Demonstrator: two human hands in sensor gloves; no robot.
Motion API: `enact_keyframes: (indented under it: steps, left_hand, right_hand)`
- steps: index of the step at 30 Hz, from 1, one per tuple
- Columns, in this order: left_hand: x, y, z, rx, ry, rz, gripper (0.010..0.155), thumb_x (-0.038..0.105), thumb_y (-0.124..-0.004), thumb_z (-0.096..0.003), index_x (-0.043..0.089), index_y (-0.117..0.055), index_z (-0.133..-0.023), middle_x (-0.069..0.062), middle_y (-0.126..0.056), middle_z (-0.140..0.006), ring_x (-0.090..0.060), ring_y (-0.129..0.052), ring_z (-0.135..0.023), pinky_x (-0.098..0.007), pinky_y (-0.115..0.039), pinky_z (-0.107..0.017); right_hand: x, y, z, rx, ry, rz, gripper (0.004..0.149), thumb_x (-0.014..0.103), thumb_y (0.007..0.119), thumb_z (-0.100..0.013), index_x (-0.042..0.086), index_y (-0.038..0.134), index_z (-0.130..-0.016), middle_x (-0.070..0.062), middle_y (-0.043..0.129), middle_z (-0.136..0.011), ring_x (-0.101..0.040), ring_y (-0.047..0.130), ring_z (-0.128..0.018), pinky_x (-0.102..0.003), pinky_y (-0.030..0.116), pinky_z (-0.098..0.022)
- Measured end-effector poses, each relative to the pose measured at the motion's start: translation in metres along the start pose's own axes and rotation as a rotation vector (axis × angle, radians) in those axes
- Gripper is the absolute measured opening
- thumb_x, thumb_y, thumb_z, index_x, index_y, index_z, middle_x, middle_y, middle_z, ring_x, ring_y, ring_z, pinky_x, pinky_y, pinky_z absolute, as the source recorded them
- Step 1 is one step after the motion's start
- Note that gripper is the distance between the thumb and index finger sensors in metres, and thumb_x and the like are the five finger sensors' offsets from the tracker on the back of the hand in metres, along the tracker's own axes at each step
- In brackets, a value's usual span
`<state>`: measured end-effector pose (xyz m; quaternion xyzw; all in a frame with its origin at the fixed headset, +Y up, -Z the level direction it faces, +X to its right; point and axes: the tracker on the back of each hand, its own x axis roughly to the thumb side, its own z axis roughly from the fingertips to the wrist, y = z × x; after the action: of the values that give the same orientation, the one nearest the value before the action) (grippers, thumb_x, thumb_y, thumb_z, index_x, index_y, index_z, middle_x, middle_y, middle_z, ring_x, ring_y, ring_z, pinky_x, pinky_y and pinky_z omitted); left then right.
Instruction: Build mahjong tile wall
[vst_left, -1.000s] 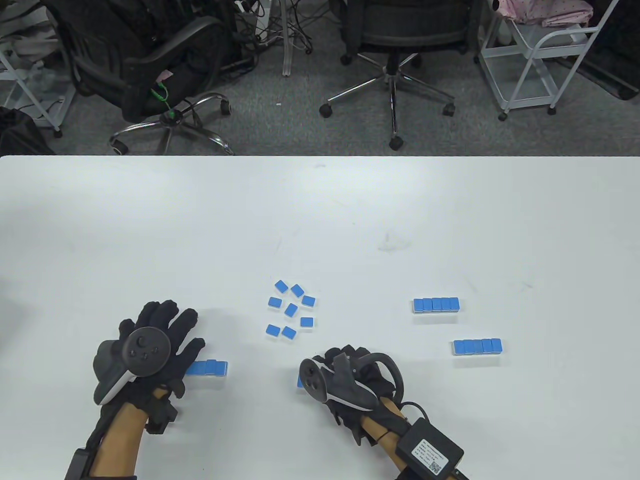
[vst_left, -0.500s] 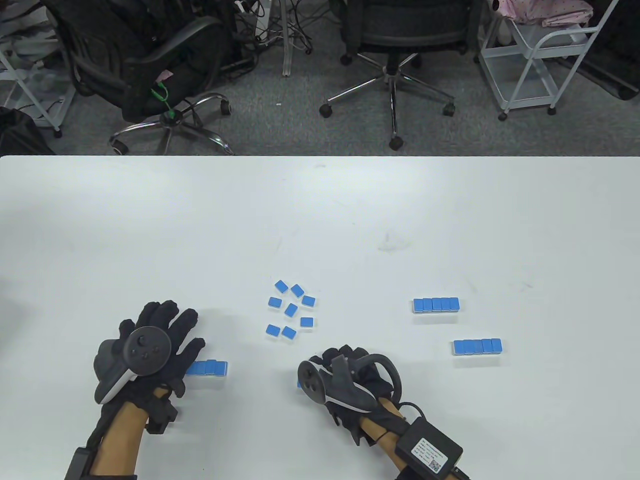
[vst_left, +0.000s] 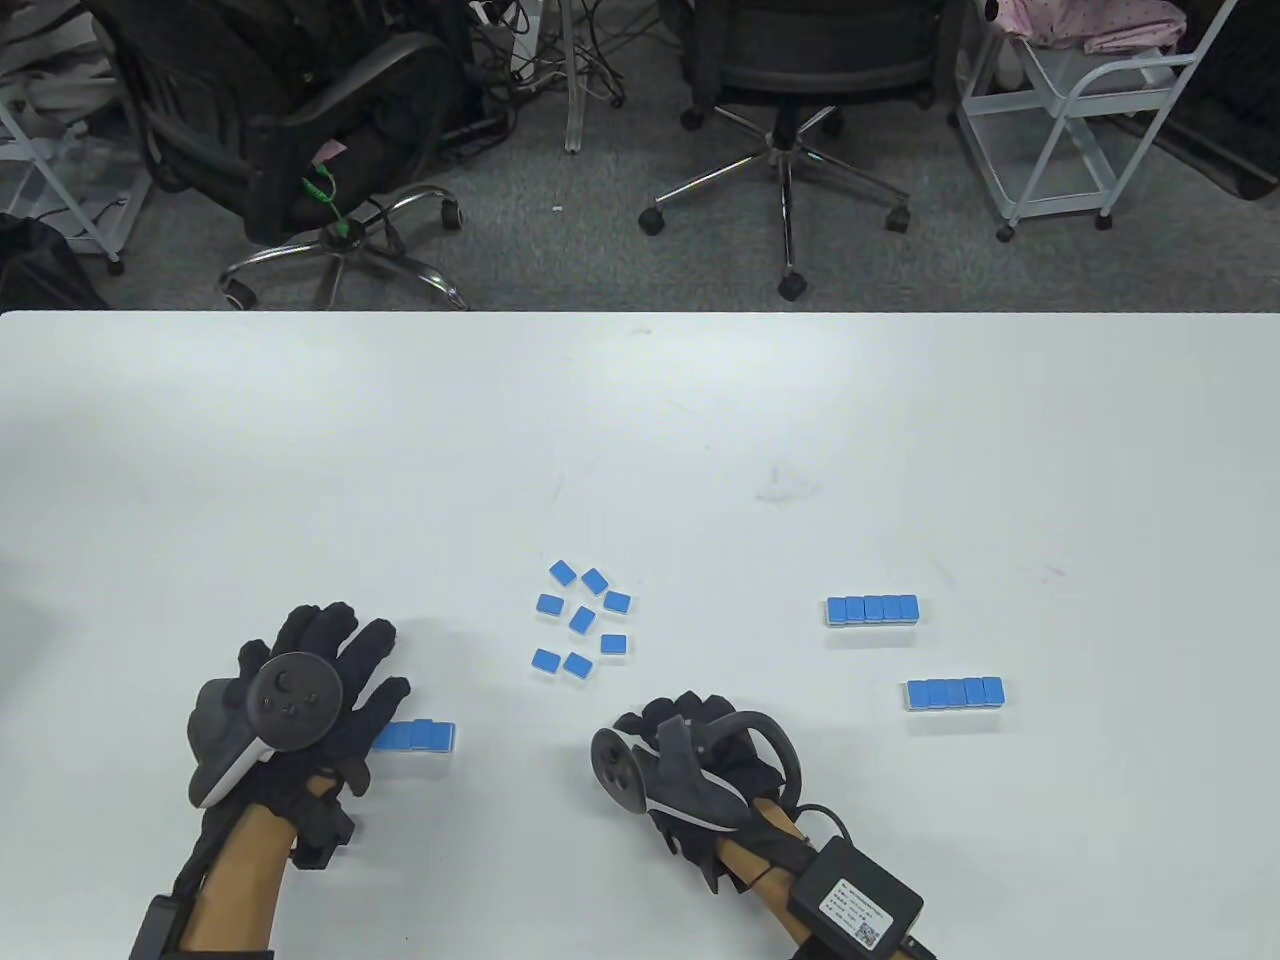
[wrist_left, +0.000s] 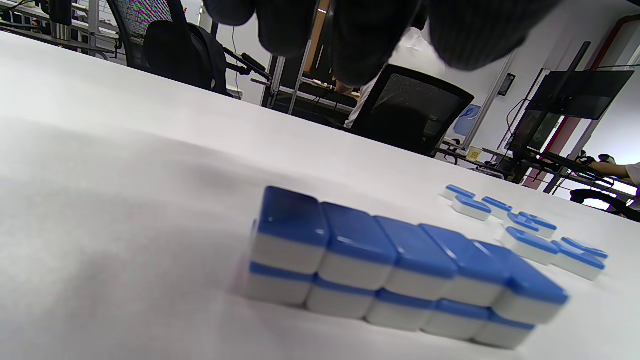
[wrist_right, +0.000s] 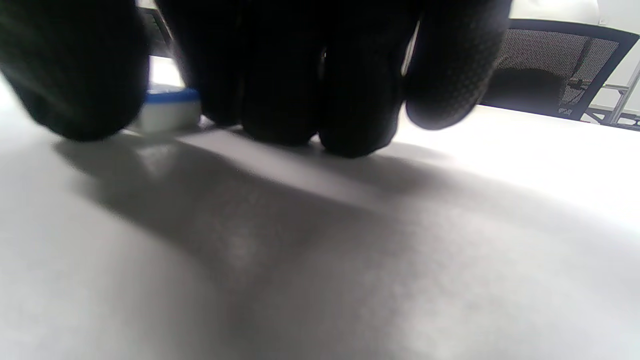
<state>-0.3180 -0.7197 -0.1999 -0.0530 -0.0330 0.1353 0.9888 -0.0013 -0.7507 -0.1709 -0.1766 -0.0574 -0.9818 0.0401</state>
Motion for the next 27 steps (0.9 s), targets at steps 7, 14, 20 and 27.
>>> enact_keyframes:
  steps: [7, 14, 20, 27]
  left_hand:
    - [-0.001, 0.0, 0.001, -0.002, 0.001, 0.003, 0.065, 0.061, -0.065, -0.0489, 0.038, -0.057, -0.109, -0.002, -0.037, -0.121, -0.034, -0.028, -0.113, -0.071, -0.022, -0.076]
    - [0.0, 0.0, 0.001, -0.005, 0.003, 0.01, 0.065, 0.061, -0.065, -0.0489, 0.037, -0.057, -0.109, -0.002, -0.038, -0.121, -0.034, -0.028, -0.113, -0.071, -0.022, -0.076]
    - [0.001, -0.001, -0.001, -0.005, -0.008, 0.006, 0.065, 0.061, -0.065, -0.0488, 0.037, -0.058, -0.109, -0.002, -0.038, -0.121, -0.034, -0.029, -0.113, -0.071, -0.023, -0.076]
    - [-0.002, -0.001, -0.003, -0.016, 0.001, 0.018, 0.065, 0.06, -0.065, -0.0489, 0.037, -0.058, -0.109, -0.002, -0.039, -0.121, -0.034, -0.029, -0.113, -0.071, -0.023, -0.076]
  right_hand:
    - [-0.003, -0.004, 0.001, 0.066, -0.018, -0.002, 0.069, 0.059, 0.083, -0.027, 0.03, 0.071, -0.089, -0.001, 0.088, -0.08, -0.028, 0.091, -0.072, -0.056, 0.075, -0.062]
    - [-0.03, -0.008, -0.005, 0.102, 0.077, -0.15, 0.062, 0.047, 0.077, -0.037, 0.03, 0.061, -0.094, -0.004, 0.082, -0.09, -0.032, 0.087, -0.08, -0.057, 0.077, -0.061]
    - [-0.032, -0.008, -0.029, 0.142, 0.135, -0.137, 0.067, 0.04, 0.074, -0.041, 0.044, 0.038, -0.098, -0.005, 0.048, -0.112, -0.034, 0.076, -0.091, -0.056, 0.075, -0.065]
    - [-0.006, -0.011, -0.074, 0.145, 0.106, 0.081, 0.064, 0.035, 0.078, -0.042, 0.053, 0.043, -0.092, 0.002, 0.054, -0.11, -0.03, 0.081, -0.088, -0.056, 0.075, -0.066]
